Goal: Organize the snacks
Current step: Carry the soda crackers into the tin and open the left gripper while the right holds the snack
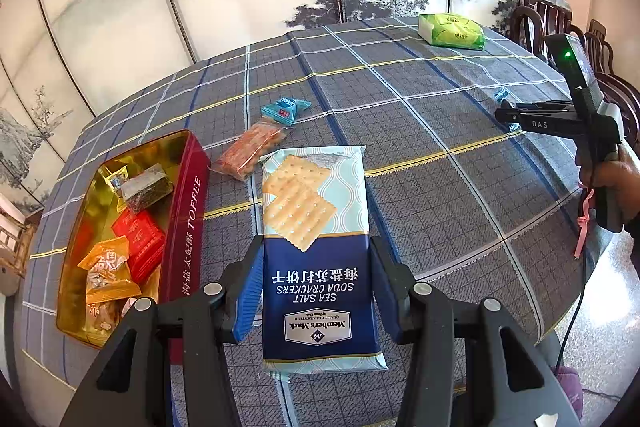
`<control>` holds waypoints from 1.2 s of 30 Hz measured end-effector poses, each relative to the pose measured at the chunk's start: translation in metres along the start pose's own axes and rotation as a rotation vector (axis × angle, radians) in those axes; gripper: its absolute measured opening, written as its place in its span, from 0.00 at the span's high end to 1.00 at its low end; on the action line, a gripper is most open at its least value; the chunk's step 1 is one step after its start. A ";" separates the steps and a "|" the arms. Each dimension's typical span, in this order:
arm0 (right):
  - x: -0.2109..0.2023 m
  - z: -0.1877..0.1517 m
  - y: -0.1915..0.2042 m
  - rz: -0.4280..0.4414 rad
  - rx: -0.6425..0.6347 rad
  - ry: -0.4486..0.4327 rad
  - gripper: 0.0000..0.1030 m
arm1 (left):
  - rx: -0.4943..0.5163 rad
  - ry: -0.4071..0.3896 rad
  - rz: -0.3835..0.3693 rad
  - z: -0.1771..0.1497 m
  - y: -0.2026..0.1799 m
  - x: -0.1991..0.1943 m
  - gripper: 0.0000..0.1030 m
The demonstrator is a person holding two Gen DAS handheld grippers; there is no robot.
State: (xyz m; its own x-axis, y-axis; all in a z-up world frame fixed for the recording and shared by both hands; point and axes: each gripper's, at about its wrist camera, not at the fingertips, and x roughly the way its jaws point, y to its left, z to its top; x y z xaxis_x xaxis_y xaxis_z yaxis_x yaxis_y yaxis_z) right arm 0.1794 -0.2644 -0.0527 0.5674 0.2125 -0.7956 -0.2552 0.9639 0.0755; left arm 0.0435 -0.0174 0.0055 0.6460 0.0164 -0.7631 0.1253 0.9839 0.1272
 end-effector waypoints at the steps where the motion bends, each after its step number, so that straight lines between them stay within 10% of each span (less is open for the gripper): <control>1: 0.000 0.000 0.000 -0.001 -0.001 0.000 0.73 | -0.004 -0.002 0.003 -0.001 0.001 -0.001 0.56; 36: 0.000 0.000 0.005 -0.025 -0.021 0.002 0.73 | -0.110 -0.032 0.110 -0.007 0.070 -0.014 0.56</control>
State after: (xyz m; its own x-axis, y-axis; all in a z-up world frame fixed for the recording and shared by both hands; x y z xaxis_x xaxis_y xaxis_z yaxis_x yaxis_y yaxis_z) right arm 0.1786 -0.2600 -0.0525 0.5720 0.1877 -0.7985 -0.2575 0.9653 0.0424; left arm 0.0380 0.0524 0.0202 0.6751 0.1217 -0.7276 -0.0298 0.9900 0.1379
